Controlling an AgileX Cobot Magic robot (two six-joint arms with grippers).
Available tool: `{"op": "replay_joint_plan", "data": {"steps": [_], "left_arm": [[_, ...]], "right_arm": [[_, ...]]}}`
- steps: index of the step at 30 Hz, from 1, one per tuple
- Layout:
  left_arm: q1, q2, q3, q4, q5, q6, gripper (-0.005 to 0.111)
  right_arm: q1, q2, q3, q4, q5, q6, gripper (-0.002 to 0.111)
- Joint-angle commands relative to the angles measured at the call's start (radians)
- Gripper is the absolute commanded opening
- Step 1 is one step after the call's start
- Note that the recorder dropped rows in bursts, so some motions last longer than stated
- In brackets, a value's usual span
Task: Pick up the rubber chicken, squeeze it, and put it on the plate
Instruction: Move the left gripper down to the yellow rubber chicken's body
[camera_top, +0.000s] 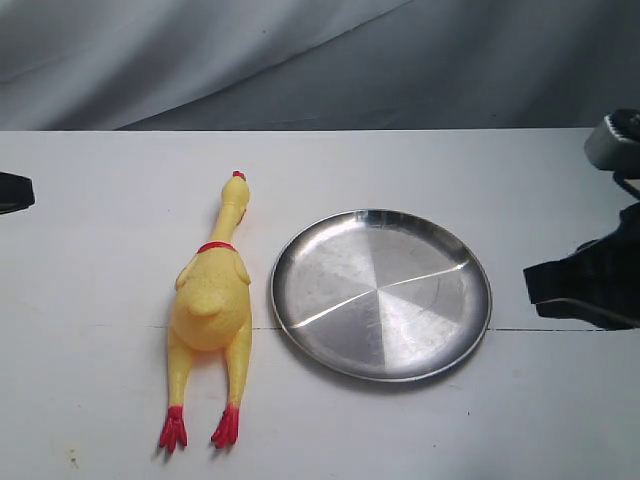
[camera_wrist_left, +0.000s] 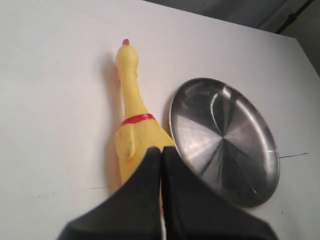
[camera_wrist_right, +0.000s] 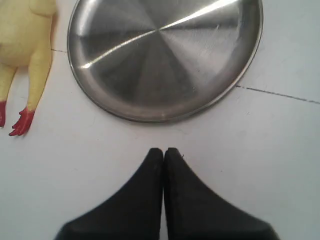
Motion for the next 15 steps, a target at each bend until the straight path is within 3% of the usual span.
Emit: {"op": "replay_joint_plan", "data": {"steps": [1, 9, 12, 15], "left_arm": [[0.003, 0.034, -0.005, -0.040, -0.027, 0.011, 0.001], [0.003, 0.063, -0.005, -0.036, 0.070, 0.001, 0.001], [0.000, 0.090, -0.005, 0.026, 0.101, -0.052, 0.008], [-0.055, 0.103, -0.005, 0.094, 0.077, -0.104, 0.016]], "right_arm": [[0.002, 0.061, -0.003, 0.100, 0.004, -0.011, 0.000], [0.002, 0.070, -0.005, 0.118, -0.163, -0.019, 0.000], [0.002, 0.070, -0.027, 0.113, -0.218, -0.065, 0.000], [0.002, 0.070, -0.068, 0.113, -0.222, -0.131, 0.000]]}}
